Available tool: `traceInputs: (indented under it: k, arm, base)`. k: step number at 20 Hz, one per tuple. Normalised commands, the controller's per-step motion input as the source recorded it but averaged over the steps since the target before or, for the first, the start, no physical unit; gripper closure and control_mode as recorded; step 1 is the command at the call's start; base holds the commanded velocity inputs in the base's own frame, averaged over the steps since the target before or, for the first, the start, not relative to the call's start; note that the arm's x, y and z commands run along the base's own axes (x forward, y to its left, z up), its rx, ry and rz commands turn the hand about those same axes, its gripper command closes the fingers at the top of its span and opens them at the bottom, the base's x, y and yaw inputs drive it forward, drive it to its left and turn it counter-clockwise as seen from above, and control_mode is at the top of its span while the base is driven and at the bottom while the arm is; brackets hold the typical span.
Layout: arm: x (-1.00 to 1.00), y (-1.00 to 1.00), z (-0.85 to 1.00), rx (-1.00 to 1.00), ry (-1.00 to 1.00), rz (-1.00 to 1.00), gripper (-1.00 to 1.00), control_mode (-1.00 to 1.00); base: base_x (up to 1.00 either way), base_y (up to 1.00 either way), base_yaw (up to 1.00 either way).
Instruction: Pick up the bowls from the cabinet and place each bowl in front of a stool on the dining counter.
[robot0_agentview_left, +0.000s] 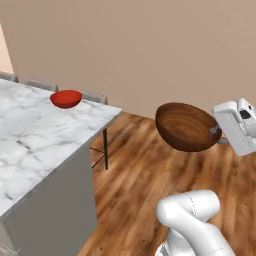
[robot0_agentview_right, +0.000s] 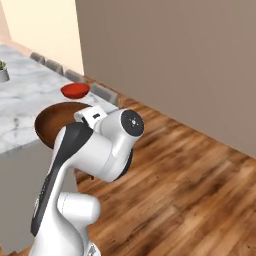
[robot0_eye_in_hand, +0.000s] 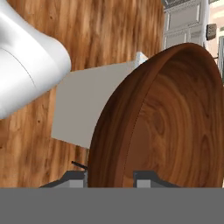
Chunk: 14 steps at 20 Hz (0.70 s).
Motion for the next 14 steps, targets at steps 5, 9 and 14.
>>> traceInputs:
  k: [5, 9, 14]
  arm:
    - [0.0, 0.0, 0.0, 0.0, 0.0, 0.0, 1.0, 1.0]
    - [0.0, 0.0, 0.0, 0.0, 0.0, 0.0, 1.0, 1.0]
    - [0.0, 0.0, 0.0, 0.0, 0.0, 0.0, 1.0, 1.0]
  base:
    - [0.63, -1.0, 0.21]
    - [0.68, -1.0, 0.26]
    - [0.72, -1.0, 0.29]
